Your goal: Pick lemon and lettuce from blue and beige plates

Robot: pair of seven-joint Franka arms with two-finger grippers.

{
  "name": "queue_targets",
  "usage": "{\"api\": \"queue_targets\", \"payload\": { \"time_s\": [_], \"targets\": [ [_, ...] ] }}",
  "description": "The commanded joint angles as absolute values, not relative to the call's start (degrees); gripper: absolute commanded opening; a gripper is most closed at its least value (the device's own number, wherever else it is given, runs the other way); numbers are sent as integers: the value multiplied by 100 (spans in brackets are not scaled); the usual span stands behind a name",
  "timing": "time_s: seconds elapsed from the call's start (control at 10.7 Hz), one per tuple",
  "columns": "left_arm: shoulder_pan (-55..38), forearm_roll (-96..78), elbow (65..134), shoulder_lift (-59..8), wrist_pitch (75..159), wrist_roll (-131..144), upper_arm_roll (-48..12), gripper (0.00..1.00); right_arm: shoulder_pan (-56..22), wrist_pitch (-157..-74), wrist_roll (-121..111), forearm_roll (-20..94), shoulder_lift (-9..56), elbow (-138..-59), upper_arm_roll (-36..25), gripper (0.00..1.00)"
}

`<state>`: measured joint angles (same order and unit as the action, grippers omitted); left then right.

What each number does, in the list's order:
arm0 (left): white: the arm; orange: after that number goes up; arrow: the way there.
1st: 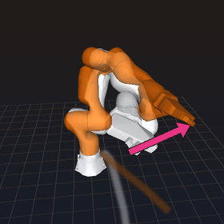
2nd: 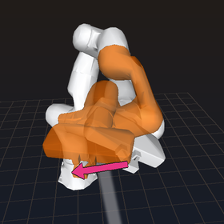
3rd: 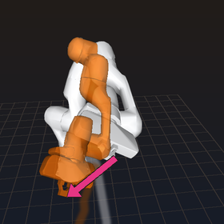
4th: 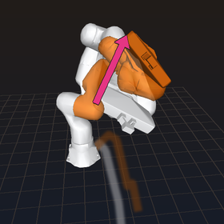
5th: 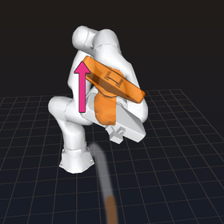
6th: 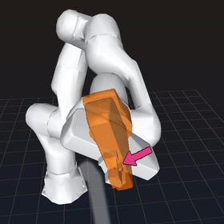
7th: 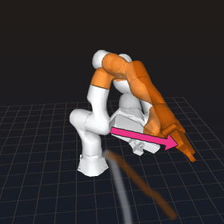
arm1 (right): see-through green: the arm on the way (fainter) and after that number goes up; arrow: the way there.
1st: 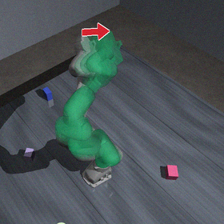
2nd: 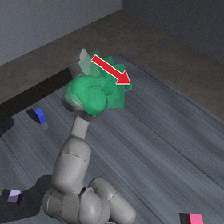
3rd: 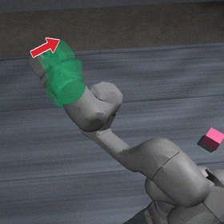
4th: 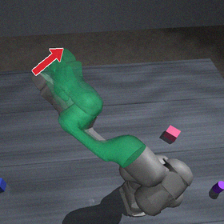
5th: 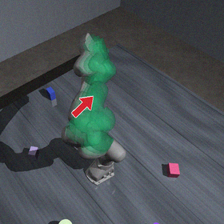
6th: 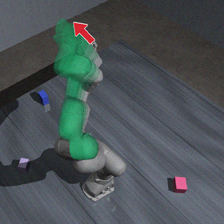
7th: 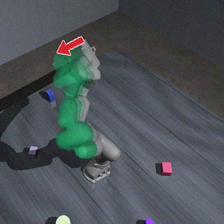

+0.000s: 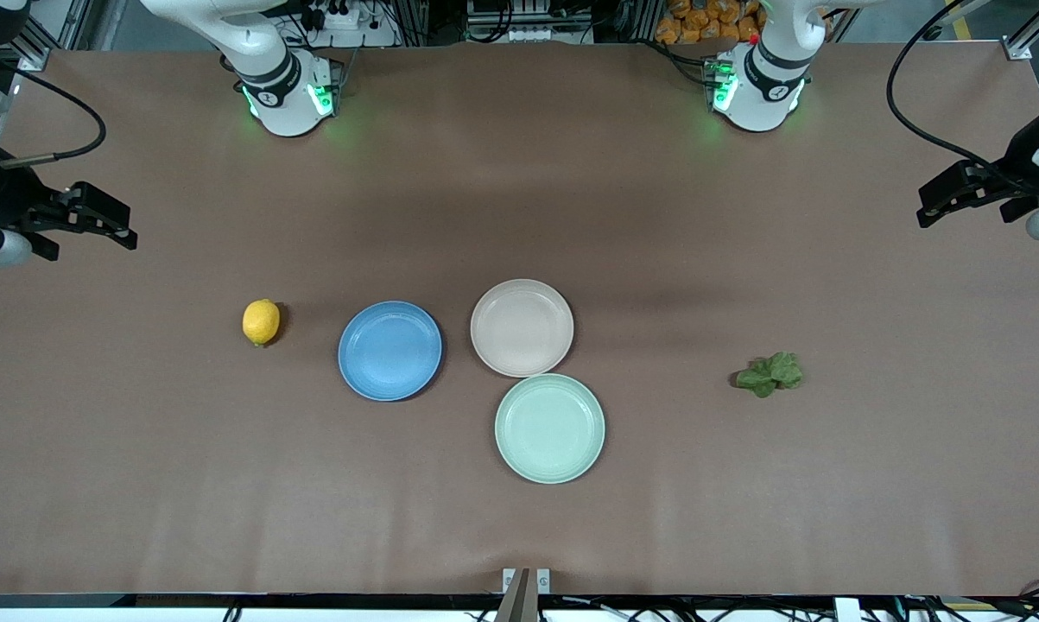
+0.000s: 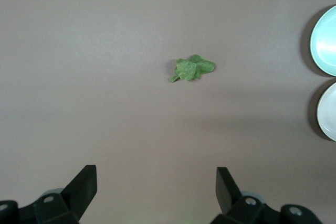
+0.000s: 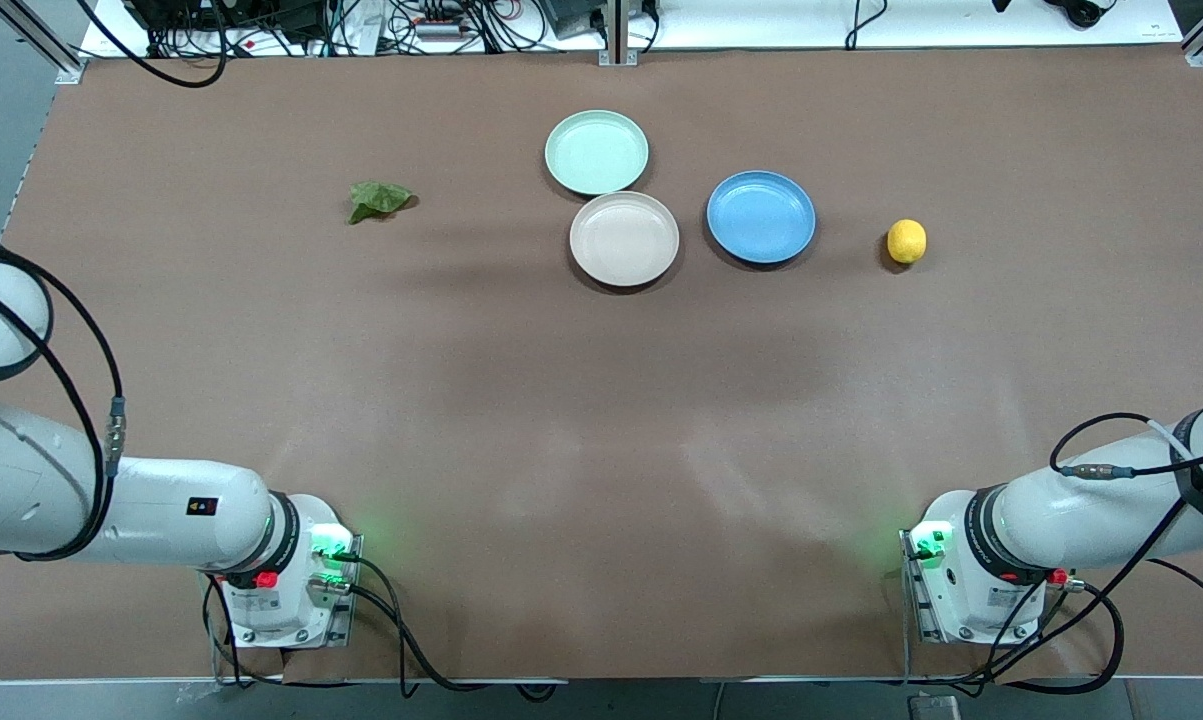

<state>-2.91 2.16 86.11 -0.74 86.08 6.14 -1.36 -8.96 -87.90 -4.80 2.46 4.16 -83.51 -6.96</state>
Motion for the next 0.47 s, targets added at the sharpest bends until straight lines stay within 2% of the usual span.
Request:
{"api": "queue_targets", "payload": {
  "time_s": [0.0,0.38],
  "targets": [
    [-237,229,8657,-18,8543,501,-185,100,-817,-8807,-536,193,343,-8385,-624,100],
    [-246,193,8666,-18,8499,501,-193,100,-817,-8815,-536,202,351,-8385,-642,100]
  ]
}}
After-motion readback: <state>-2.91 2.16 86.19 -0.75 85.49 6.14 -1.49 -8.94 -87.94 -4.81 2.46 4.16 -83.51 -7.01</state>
